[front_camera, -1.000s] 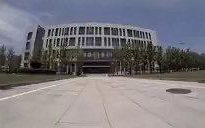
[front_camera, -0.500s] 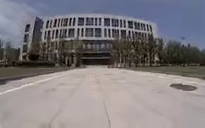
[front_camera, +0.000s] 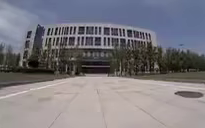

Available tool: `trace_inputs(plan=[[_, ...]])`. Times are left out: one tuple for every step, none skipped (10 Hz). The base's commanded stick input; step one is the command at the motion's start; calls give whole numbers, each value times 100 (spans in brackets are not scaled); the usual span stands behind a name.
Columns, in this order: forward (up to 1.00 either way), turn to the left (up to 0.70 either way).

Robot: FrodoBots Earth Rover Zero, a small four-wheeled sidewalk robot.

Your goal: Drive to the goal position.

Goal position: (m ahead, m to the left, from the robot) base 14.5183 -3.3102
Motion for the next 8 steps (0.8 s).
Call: trace_inputs(plan=[[50,1],[50,1],[50,40],[50,51],[50,51],[50,51],[50,51],[50,1]])
